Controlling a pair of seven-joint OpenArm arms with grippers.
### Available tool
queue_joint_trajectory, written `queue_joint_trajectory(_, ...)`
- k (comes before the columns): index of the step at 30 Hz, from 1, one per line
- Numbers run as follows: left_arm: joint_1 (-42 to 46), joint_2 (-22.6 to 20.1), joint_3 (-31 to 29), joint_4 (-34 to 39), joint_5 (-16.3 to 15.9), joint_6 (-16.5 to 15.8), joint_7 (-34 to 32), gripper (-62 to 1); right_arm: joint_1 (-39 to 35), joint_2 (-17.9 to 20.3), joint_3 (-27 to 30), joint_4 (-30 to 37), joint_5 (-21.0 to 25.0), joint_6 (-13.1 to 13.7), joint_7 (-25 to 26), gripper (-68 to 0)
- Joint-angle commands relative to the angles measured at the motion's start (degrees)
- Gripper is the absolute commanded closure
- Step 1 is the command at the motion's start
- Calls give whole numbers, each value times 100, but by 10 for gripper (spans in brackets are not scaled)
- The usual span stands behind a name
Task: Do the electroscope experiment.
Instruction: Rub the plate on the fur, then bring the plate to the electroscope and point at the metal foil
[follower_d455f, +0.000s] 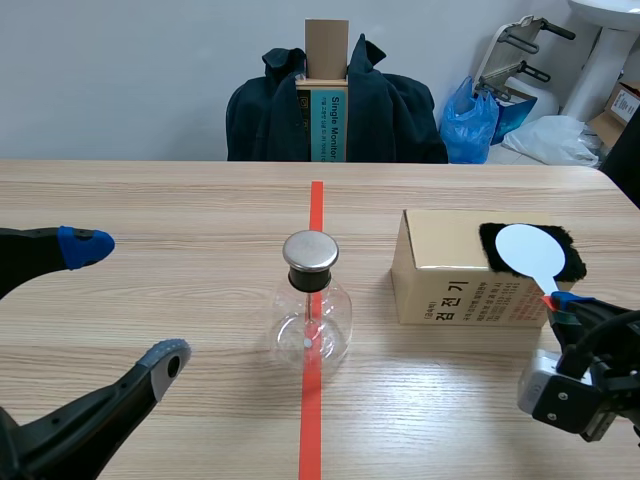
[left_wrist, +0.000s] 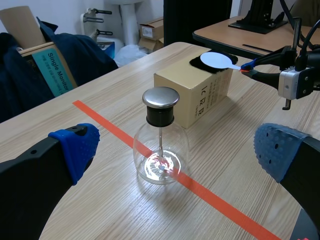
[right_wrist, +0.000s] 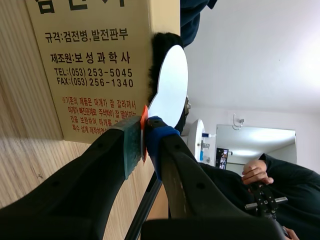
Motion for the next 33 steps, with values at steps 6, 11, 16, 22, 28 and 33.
queue_joint_trajectory(6, -17, 28, -17, 26, -59, -11, -79, -623, 33, 79, 275, 350, 136, -7, -33, -7)
queue_joint_trajectory(11, -17, 28, -17, 26, -59, -13, -81, -623, 33, 79, 680, 940, 138, -13, -48, -7)
queue_joint_trajectory(16, -17, 28, -17, 26, -59, -13, -81, -623, 35, 79, 1019, 1648, 592, -66, -48, -7)
queue_joint_trajectory(22, -15, 28, -17, 26, -59, -13, -57, -623, 48, 76, 1412, 2374, 1058, -66, -50, -7)
queue_joint_trajectory(28, -138, 28, 57, -7, -15, -13, 291, -503, 50, 79, 1716, 2931, 1582, -66, -52, -7)
queue_joint_trajectory(33, -879, 28, 501, -485, -2, -31, 997, -12, 50, 79, 1829, 3226, 1821, -63, -48, -7)
